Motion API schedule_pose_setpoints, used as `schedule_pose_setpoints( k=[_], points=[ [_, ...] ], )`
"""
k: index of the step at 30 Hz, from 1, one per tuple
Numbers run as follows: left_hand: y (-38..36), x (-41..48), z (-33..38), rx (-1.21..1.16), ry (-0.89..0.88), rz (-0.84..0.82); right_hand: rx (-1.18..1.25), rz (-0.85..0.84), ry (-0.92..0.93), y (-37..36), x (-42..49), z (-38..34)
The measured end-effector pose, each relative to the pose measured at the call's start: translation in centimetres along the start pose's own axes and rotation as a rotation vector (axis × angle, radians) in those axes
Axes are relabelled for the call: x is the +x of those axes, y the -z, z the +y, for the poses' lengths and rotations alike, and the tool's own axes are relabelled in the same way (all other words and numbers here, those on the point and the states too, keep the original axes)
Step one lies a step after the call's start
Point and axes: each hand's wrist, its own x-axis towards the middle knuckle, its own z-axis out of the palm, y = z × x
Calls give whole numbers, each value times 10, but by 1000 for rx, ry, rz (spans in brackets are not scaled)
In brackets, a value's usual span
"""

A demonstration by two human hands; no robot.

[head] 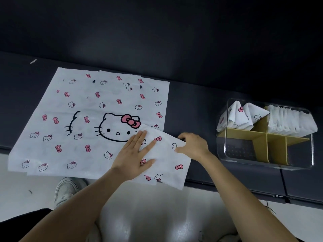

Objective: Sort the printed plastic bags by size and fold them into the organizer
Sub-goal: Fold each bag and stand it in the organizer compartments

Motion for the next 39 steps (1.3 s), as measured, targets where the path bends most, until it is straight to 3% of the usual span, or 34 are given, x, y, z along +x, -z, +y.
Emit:
schedule_pose_setpoints(
  k=[4,8,11,14,20,23,27,31,36,39],
  points=[
    [4,8,-11,8,-138,-33,198,18,-71,-7,-17,14],
    [15,17,-9,79,-212,0,633,73,-172,-20,-40,18],
    [26,3,10,-101,-221,104,941,122,-360,-26,-60,19],
    [24,-28,28,-326,-237,47,1267,104,-575,-34,-75,22],
    [14,-34,34,-380,-150,-49,1598,-61,-780,-50,-96,14],
    [17,-32,34,-519,-28,-52,1494,-62,-635,-46,-105,14],
    [26,-21,42,-502,218,-102,1108,210,-259,-28,-117,24],
    [28,-9,43,-534,428,-126,1133,98,53,-9,-111,22],
    [30,1,41,-600,516,-169,913,260,-111,-27,-57,29],
    [31,5,44,-727,632,-29,811,307,-175,-36,-38,35]
  ],
)
